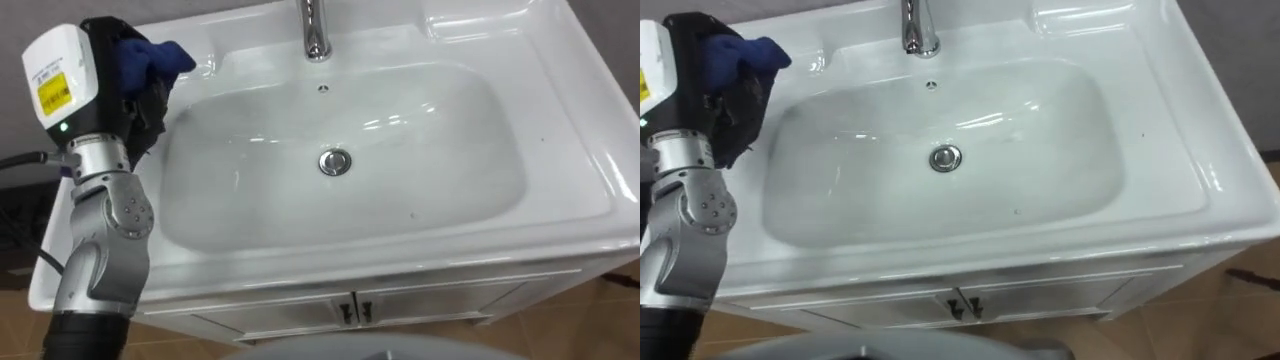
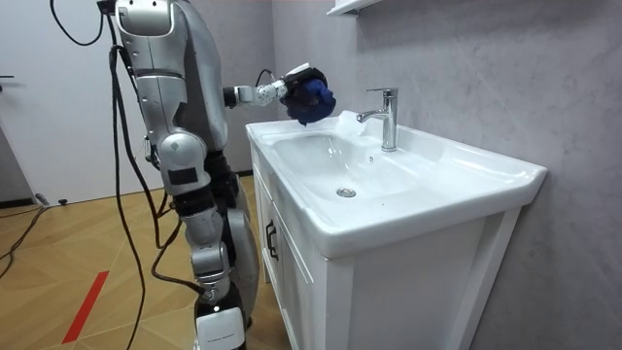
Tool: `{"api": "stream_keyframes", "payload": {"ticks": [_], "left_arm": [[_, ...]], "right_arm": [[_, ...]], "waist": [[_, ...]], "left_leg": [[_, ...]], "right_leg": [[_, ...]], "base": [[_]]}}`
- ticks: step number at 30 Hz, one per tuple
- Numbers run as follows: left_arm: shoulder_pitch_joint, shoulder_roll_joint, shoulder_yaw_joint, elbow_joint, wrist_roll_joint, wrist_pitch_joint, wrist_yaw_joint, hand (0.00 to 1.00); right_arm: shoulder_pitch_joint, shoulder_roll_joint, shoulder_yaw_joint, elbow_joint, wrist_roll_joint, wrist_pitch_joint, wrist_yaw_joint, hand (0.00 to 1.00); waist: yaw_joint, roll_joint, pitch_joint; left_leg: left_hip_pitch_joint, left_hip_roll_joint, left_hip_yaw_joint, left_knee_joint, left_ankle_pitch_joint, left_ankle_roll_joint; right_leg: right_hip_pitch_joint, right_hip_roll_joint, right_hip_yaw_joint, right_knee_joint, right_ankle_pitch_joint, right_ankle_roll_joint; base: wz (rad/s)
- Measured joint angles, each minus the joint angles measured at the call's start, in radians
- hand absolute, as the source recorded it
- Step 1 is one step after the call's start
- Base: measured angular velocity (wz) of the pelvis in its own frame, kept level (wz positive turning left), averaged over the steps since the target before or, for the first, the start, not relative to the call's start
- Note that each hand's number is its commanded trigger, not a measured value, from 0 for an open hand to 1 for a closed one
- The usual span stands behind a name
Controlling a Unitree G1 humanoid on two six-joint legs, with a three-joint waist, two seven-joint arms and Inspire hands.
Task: Wipe basin
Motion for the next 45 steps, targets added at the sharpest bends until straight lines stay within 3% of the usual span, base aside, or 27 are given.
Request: {"api": "stream_keyframes", "payload": {"ticks": [9,18,28,45], "left_arm": [[0.003,0.000,0.014,0.010,0.070,0.008,0.014,1.00],[0.025,0.001,0.038,0.036,0.066,0.007,0.035,1.00],[0.085,0.001,0.080,0.093,0.065,0.007,0.038,1.00],[0.088,0.000,0.116,0.141,0.065,0.031,0.037,0.99]], "right_arm": [[0.004,-0.002,-0.003,0.000,-0.009,0.001,0.003,0.00],[0.011,-0.002,-0.003,-0.001,-0.013,0.003,-0.003,0.00],[0.016,-0.002,-0.010,-0.001,-0.015,0.004,-0.004,0.00],[0.016,-0.002,-0.012,-0.006,-0.014,0.005,-0.015,0.00]], "waist": [[0.009,-0.016,0.0025],[0.007,-0.004,-0.0052],[0.010,-0.005,-0.0042],[0.013,-0.007,-0.0046]], "left_leg": [[-0.010,0.000,-0.001,0.000,0.000,0.000],[-0.009,0.000,-0.002,0.000,0.000,0.000],[-0.003,0.000,-0.001,-0.001,0.000,0.000],[-0.003,-0.001,-0.001,-0.002,0.000,0.000]], "right_leg": [[-0.006,0.000,-0.006,-0.005,0.000,0.000],[-0.010,0.000,-0.008,-0.005,0.000,0.000],[-0.004,-0.001,-0.008,-0.005,0.000,0.000],[-0.001,-0.002,-0.011,-0.005,0.000,0.000]], "base": [[0.01],[0.00],[0.00],[0.00]]}}
